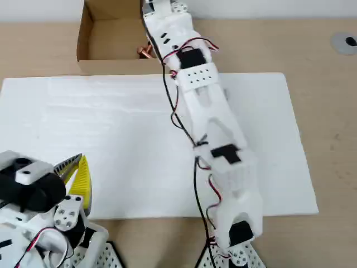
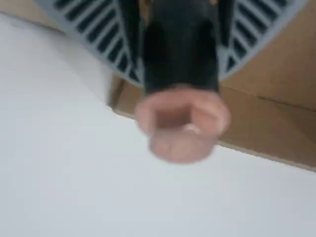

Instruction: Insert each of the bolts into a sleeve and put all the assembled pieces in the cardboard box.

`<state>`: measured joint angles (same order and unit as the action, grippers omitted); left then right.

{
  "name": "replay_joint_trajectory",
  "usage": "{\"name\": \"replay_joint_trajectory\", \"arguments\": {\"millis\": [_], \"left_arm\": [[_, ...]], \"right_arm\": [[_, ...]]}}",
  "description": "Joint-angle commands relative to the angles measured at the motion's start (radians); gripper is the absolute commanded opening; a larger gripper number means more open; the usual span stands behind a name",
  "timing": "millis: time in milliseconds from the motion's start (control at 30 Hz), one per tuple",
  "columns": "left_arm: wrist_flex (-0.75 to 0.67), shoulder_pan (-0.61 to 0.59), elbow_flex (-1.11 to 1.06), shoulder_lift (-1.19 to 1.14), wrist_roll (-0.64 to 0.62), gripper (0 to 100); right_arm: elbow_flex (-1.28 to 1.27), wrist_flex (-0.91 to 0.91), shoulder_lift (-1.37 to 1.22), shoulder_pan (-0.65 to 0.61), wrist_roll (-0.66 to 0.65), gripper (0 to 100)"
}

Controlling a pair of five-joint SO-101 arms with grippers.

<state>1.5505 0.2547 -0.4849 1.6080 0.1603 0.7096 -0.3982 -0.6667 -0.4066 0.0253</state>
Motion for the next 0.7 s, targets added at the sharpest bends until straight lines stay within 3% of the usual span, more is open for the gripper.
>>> {"name": "replay_joint_trajectory", "arguments": {"millis": [0, 300, 467, 667], "left_arm": [[-0.066, -0.012, -0.106, 0.064, 0.009, 1], [-0.071, -0.014, -0.344, 0.219, 0.055, 1], [-0.077, -0.044, -0.408, 0.219, 0.135, 1], [-0.077, -0.118, -0.502, 0.219, 0.138, 1]], "right_arm": [[0.249, 0.034, -0.133, 0.013, 0.003, 0.9], [0.555, 0.02, -0.492, 0.015, -0.031, 1.7], [0.613, -0.002, -0.596, -0.004, -0.04, 6.4], [0.607, -0.021, -0.659, -0.012, -0.066, 11.1]]}}
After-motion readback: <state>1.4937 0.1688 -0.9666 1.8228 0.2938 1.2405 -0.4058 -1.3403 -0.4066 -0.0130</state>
